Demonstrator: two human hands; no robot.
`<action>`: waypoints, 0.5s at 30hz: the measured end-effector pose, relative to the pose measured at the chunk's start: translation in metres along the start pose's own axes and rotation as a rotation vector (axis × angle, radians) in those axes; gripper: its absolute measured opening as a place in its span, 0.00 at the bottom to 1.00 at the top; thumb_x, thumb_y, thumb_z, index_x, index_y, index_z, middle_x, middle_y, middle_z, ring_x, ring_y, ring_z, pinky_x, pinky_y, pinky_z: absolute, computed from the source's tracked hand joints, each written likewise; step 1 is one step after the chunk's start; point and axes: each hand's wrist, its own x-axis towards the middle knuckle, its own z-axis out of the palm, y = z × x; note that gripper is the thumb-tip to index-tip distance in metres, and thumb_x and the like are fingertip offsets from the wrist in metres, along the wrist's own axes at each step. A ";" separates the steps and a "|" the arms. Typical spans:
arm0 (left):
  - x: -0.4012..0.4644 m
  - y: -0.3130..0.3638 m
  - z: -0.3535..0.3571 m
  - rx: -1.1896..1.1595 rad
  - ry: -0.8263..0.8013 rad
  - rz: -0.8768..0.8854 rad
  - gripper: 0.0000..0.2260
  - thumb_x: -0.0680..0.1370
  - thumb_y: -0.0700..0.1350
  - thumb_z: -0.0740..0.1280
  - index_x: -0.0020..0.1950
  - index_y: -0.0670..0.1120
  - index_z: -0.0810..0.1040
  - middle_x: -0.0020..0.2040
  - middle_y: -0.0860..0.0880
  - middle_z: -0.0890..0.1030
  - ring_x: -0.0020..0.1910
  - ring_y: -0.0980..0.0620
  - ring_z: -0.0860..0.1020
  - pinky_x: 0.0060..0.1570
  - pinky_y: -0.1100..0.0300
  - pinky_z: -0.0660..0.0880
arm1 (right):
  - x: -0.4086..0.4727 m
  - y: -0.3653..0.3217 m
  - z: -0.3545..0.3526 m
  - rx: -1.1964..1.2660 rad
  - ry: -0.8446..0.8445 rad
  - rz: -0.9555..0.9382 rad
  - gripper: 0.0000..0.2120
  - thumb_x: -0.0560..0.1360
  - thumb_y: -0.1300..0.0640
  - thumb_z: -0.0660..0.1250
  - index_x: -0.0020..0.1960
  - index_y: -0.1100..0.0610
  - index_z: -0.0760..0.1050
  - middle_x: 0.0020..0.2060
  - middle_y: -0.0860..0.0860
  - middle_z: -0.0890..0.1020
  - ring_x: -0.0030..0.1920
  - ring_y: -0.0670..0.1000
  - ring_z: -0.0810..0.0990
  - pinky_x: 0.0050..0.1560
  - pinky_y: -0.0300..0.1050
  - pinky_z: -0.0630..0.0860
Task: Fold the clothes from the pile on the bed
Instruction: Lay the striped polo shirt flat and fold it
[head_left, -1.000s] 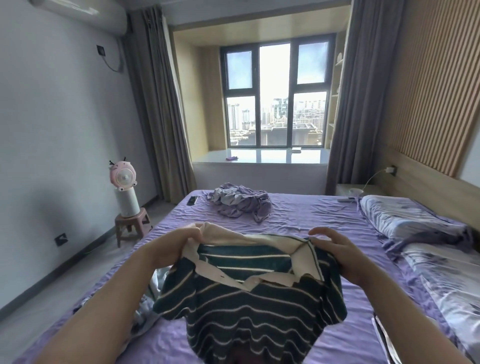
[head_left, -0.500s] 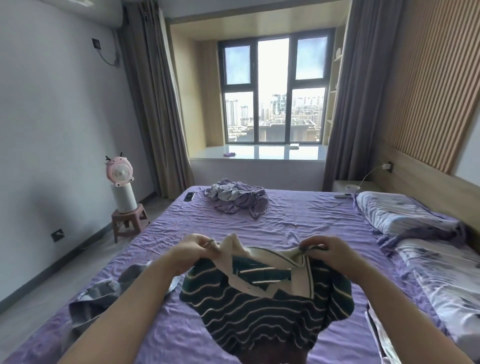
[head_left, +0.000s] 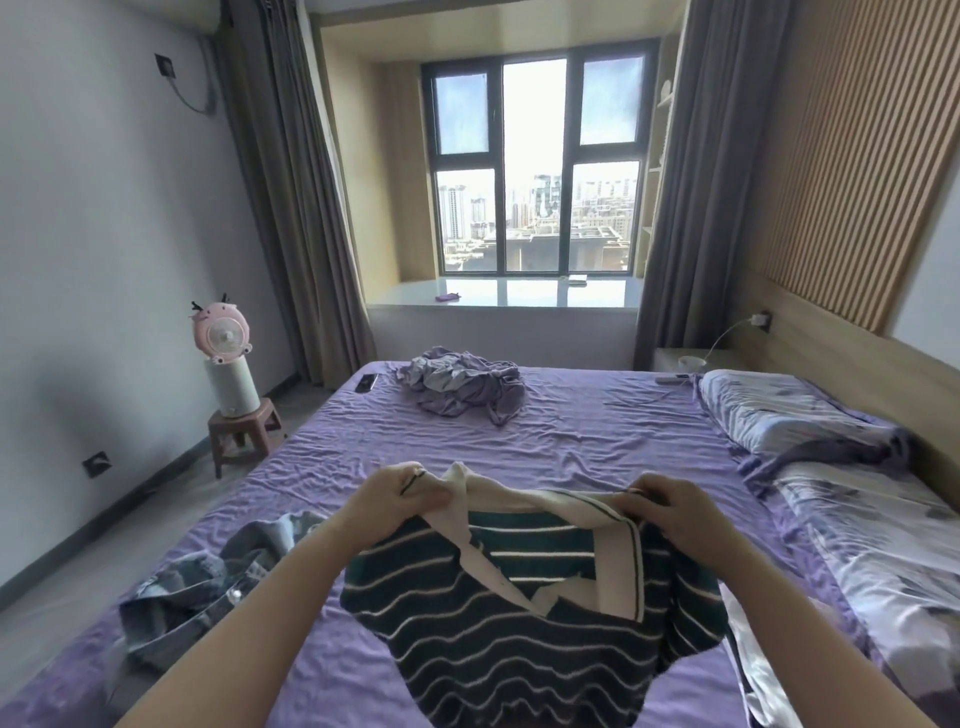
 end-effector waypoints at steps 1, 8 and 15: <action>-0.002 -0.004 0.003 0.023 0.033 -0.004 0.15 0.71 0.54 0.73 0.36 0.46 0.72 0.31 0.55 0.73 0.28 0.63 0.70 0.32 0.68 0.67 | -0.002 0.004 0.004 -0.011 -0.006 0.006 0.07 0.72 0.51 0.70 0.37 0.51 0.78 0.31 0.48 0.80 0.31 0.39 0.75 0.35 0.33 0.69; -0.023 -0.024 0.012 -0.190 -0.042 -0.081 0.26 0.70 0.45 0.76 0.63 0.56 0.69 0.39 0.48 0.77 0.37 0.56 0.78 0.38 0.67 0.74 | -0.004 0.017 0.034 0.120 -0.022 0.062 0.05 0.72 0.56 0.71 0.38 0.54 0.79 0.33 0.50 0.81 0.32 0.41 0.76 0.34 0.32 0.69; -0.012 -0.044 -0.013 -0.161 -0.157 -0.049 0.03 0.73 0.43 0.73 0.43 0.44 0.81 0.36 0.52 0.78 0.36 0.59 0.76 0.38 0.68 0.72 | 0.003 0.003 0.043 0.214 -0.085 0.030 0.04 0.71 0.62 0.72 0.42 0.53 0.82 0.38 0.47 0.84 0.39 0.42 0.80 0.41 0.31 0.74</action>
